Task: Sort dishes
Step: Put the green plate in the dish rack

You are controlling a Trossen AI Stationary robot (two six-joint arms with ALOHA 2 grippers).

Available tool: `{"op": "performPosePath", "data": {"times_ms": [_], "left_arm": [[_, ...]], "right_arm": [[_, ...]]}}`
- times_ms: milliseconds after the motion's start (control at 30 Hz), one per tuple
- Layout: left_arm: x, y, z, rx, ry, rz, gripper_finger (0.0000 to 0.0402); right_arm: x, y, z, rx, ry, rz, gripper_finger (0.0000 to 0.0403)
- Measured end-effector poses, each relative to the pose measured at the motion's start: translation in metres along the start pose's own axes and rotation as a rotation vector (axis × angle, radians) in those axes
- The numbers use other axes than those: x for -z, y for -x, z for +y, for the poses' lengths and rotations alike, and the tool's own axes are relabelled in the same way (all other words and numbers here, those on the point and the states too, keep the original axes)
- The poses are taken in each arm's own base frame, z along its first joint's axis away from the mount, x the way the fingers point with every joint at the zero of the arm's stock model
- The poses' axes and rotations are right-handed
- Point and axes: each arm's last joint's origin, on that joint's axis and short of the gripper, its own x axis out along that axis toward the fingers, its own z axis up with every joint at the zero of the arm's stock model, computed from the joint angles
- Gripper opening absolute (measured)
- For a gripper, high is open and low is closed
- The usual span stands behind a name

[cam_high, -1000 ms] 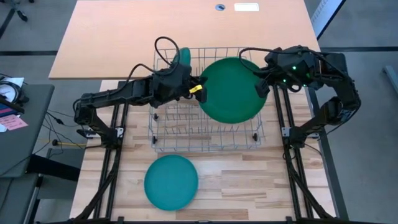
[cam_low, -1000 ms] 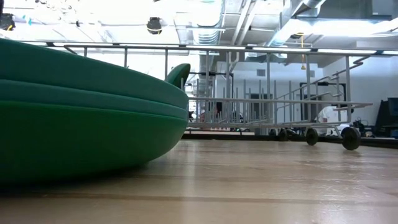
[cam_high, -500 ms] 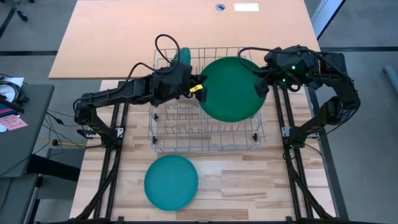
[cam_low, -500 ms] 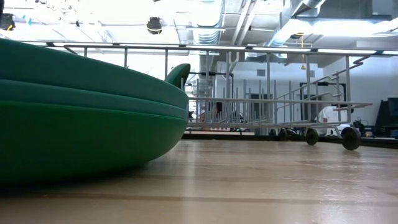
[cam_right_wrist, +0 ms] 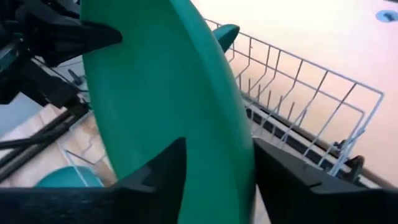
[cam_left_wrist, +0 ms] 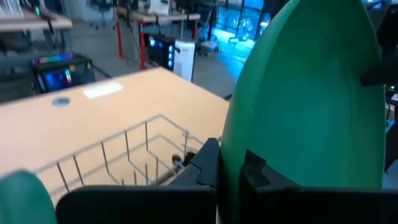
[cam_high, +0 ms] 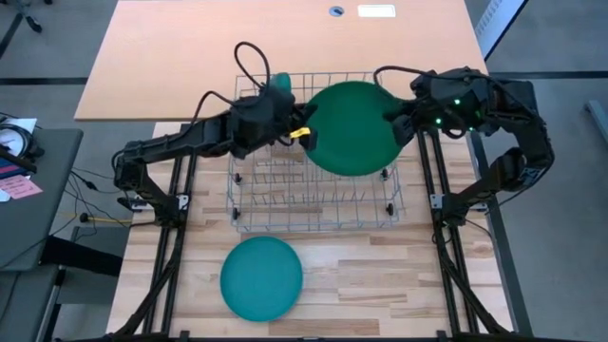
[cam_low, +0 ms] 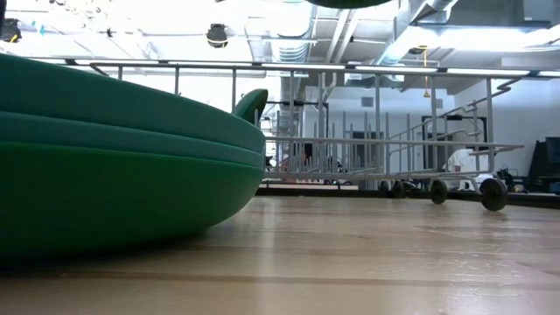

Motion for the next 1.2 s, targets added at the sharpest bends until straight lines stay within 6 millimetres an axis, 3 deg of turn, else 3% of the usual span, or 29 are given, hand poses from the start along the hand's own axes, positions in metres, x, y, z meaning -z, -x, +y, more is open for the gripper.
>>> {"op": "performPosePath", "data": {"times_ms": [233, 467, 700, 1000, 1200], "left_arm": [[-0.019, 0.01, 0.009, -0.022, -0.058, -0.099, 0.0], [-0.034, 0.019, 0.016, -0.033, -0.157, -0.18, 0.0], [-0.041, 0.02, 0.016, -0.038, -0.206, -0.245, 0.0], [-0.041, 0.02, 0.018, -0.096, -0.263, -0.239, 0.0001], [-0.039, 0.02, 0.016, -0.043, -0.223, -0.221, 0.0052]], "right_arm": [[-0.01, 0.013, -0.009, -0.021, -0.007, -0.1, 0.0225], [-0.021, 0.027, -0.01, -0.036, 0.295, -0.257, 0.0211], [-0.035, 0.022, -0.002, 0.036, 0.478, -0.381, 0.0146], [-0.038, 0.011, -0.001, 0.109, 0.517, -0.366, 0.0056], [-0.043, 0.001, -0.004, 0.19, 0.523, -0.354, 0.001]]}}
